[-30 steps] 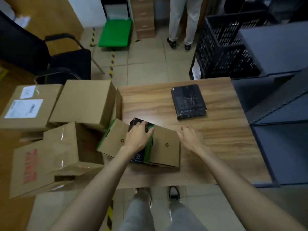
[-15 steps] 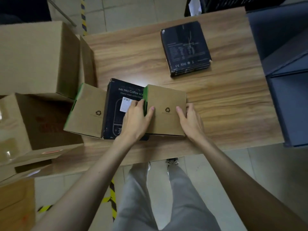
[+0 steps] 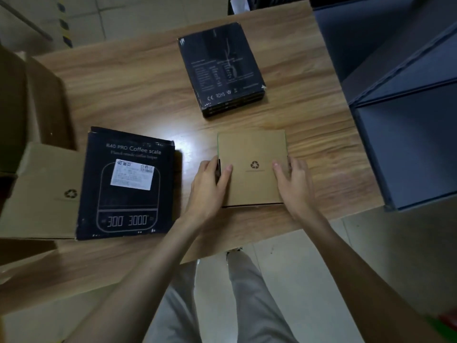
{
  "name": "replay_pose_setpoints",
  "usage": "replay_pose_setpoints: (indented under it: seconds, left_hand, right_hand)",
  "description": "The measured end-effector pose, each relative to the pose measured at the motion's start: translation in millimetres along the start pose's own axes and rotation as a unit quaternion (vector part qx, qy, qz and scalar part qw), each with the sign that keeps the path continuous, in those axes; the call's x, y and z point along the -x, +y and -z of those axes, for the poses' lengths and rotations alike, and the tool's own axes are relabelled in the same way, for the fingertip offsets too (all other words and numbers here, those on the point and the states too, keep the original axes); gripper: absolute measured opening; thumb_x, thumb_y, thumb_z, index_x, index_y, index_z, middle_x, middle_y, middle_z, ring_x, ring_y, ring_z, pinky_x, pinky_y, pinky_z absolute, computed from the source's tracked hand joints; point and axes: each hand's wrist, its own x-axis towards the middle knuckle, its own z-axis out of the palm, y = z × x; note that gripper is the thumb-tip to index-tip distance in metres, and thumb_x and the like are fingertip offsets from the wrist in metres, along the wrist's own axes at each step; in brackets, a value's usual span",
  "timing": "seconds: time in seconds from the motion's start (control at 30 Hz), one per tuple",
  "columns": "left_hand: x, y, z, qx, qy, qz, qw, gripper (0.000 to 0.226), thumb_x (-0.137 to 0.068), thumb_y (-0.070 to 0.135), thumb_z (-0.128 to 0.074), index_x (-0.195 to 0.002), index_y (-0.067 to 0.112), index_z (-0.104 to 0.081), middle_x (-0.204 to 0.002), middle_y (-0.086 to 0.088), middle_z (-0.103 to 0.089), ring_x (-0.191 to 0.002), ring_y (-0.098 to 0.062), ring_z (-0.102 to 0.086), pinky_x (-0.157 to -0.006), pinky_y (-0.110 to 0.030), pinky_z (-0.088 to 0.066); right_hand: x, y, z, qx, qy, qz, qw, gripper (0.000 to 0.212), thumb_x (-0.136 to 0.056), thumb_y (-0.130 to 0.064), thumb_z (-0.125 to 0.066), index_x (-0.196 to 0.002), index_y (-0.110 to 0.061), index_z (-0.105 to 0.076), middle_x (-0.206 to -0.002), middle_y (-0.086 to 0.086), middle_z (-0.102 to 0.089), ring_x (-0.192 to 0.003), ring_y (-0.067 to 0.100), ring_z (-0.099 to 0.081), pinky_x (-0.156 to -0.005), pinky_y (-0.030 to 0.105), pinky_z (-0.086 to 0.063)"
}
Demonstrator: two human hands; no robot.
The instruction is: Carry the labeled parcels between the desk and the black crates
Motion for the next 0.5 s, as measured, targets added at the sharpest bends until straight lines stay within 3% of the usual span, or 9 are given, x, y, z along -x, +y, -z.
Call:
replay_pose_setpoints:
  seconds: [0.07, 0.17, 0.23, 0.3, 0.4, 0.5]
  left_hand:
    - [-1.0, 1.5, -4.8, 0.021, -0.004, 0.0, 1.0, 0.036, -0.106, 0.046, -0.043, -0.126, 0.021, -0.059, -0.112, 0.002, -0.054, -0.097, -0.016, -0.054, -0.077, -0.024, -0.036]
    - [-6.5, 5.2, -11.6, 0.067, -0.014, -0.004, 0.998, 0.035, -0.106, 0.044, -0.046, -0.126, 0.021, -0.062, -0.112, 0.001, -0.061, -0.102, -0.017, -0.06, -0.086, -0.034, -0.05]
    - [-9.4, 11.0, -15.6, 0.073, -0.008, -0.011, 0.997, 0.036, -0.104, 0.042, -0.051, -0.132, 0.021, -0.061, -0.118, 0.003, -0.062, -0.105, -0.014, -0.061, -0.093, -0.036, -0.053]
    - [-9.9, 20.0, -16.1, 0.064, 0.025, -0.022, 0.997, 0.043, -0.1, 0.039, -0.06, -0.139, 0.02, -0.057, -0.122, 0.006, -0.053, -0.103, -0.007, -0.059, -0.094, -0.029, -0.051]
    - [-2.5, 38.9, -11.6, 0.091, 0.076, -0.042, 0.992, 0.045, -0.094, 0.038, -0.069, -0.135, 0.02, -0.06, -0.126, 0.008, -0.05, -0.099, 0.002, -0.058, -0.094, -0.027, -0.054]
    - [11.6, 61.9, -3.3, 0.09, 0.051, -0.055, 0.993, 0.051, -0.093, 0.05, -0.066, -0.131, 0.016, -0.065, -0.129, 0.005, -0.056, -0.108, -0.007, -0.058, -0.097, -0.038, -0.052]
  right_hand:
    - [0.6, 3.8, 2.1, -0.026, 0.003, -0.01, 1.0, 0.048, -0.1, -0.046, -0.051, -0.129, -0.009, -0.056, -0.127, 0.011, -0.055, -0.117, 0.029, -0.052, -0.092, 0.041, -0.045]
    - [3.4, 3.9, 15.9, -0.106, 0.009, -0.022, 0.994, 0.055, -0.094, -0.058, -0.049, -0.136, -0.022, -0.051, -0.128, 0.003, -0.06, -0.116, 0.024, -0.057, -0.096, 0.046, -0.049]
    - [5.2, 2.8, 31.2, -0.145, 0.018, -0.028, 0.989, 0.045, -0.097, -0.048, -0.056, -0.135, -0.023, -0.053, -0.122, -0.004, -0.063, -0.109, 0.016, -0.058, -0.09, 0.037, -0.05]
    - [7.9, 1.7, 45.7, -0.166, 0.036, -0.027, 0.985, 0.037, -0.095, -0.04, -0.063, -0.129, -0.025, -0.055, -0.116, -0.004, -0.063, -0.105, 0.013, -0.058, -0.082, 0.03, -0.048]
    - [12.4, -5.2, 57.4, -0.172, 0.066, -0.026, 0.982, 0.038, -0.086, -0.049, -0.07, -0.116, -0.035, -0.053, -0.114, -0.008, -0.063, -0.105, 0.018, -0.062, -0.088, 0.043, -0.054]
    - [23.7, -22.9, 59.6, -0.175, 0.074, -0.013, 0.982, 0.046, -0.079, -0.062, -0.066, -0.115, -0.037, -0.053, -0.11, -0.011, -0.062, -0.097, 0.017, -0.065, -0.083, 0.048, -0.056]
